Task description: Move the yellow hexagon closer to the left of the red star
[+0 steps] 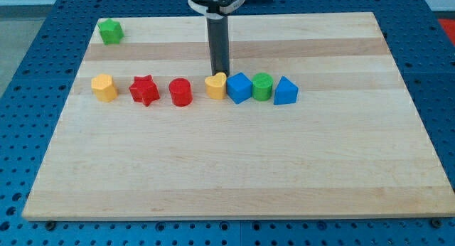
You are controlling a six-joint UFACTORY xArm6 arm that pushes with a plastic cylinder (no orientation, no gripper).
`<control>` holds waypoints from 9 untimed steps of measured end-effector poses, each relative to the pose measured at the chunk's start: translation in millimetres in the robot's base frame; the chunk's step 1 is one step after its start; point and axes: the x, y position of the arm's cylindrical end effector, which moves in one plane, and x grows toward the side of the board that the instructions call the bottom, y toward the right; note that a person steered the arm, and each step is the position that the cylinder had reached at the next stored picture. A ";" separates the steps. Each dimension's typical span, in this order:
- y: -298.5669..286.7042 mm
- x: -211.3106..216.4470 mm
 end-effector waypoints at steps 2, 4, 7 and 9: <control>-1.3 -1.0; -7.7 -7.0; -93.6 -8.2; -168.1 -9.8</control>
